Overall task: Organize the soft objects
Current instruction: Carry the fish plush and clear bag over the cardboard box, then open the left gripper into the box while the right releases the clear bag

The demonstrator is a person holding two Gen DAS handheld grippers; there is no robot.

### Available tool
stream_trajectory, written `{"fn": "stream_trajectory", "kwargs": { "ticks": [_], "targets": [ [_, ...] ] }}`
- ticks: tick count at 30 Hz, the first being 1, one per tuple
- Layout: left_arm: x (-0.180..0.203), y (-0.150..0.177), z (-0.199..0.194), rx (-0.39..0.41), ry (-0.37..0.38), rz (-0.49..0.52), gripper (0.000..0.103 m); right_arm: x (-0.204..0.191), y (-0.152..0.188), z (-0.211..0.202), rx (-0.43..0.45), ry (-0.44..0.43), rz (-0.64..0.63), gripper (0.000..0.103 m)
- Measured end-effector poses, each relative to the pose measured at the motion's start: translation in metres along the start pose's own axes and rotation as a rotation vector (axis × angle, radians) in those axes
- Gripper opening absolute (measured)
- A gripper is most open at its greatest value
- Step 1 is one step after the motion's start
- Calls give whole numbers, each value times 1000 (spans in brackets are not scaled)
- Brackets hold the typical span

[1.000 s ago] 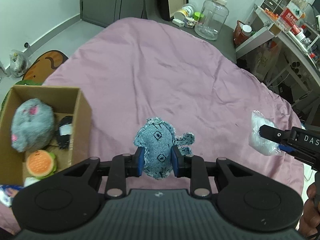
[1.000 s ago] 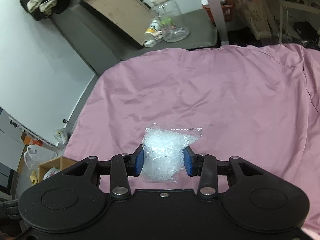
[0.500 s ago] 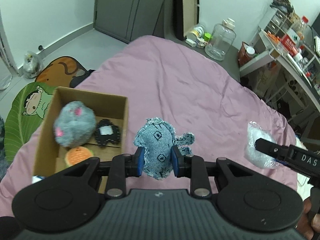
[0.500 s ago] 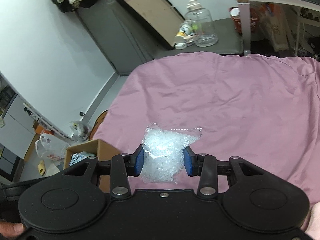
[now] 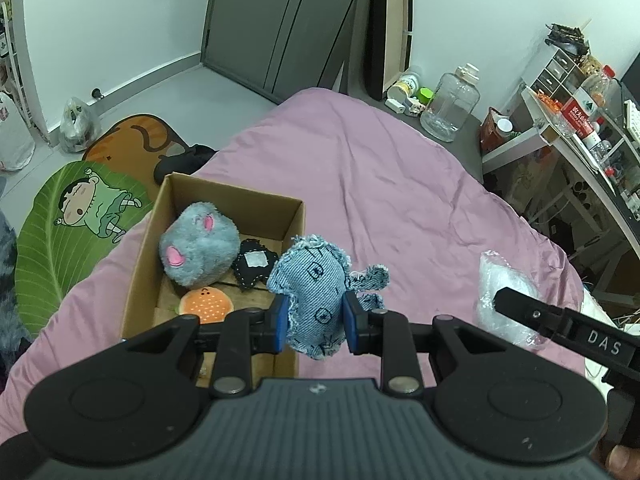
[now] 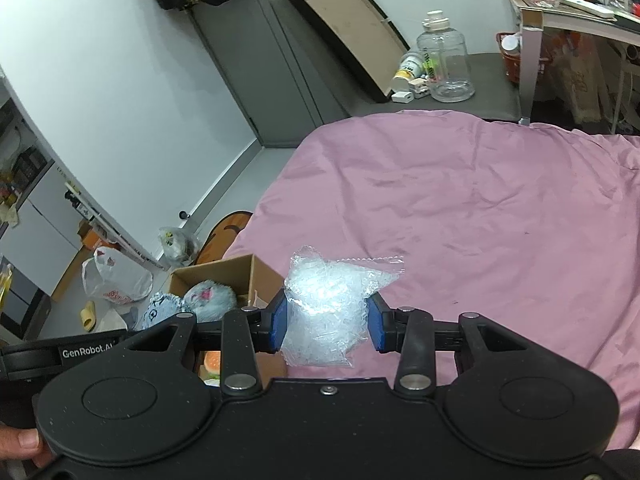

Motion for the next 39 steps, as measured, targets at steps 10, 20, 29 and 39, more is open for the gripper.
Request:
{"fn": "stream_trajectory", "kwargs": {
  "ticks": [10, 20, 29, 39],
  "targets": [
    [-26, 6, -2, -17, 14, -31, 27, -29, 9, 2, -25, -7, -57, 39],
    [-52, 14, 12, -61, 16, -73, 27, -49, 15, 11, -43, -6, -85, 39],
    [-55, 26, 36, -130, 28, -81, 28, -50, 16, 22, -65, 3, -80, 39],
    [-76, 26, 47, -168, -11, -140, 49, -72, 21, 48, -116, -53, -91, 39]
  ]
}}
Point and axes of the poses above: each gripper's, at about its wrist camera, not at the fingertips, and z roughly the way its jaws point, x to its right, y to its underside, the point moved 3 cm from there along z, roughly the way its jaws point, and after that the axes turned 11 degrees about x, right-handed, at the moved point
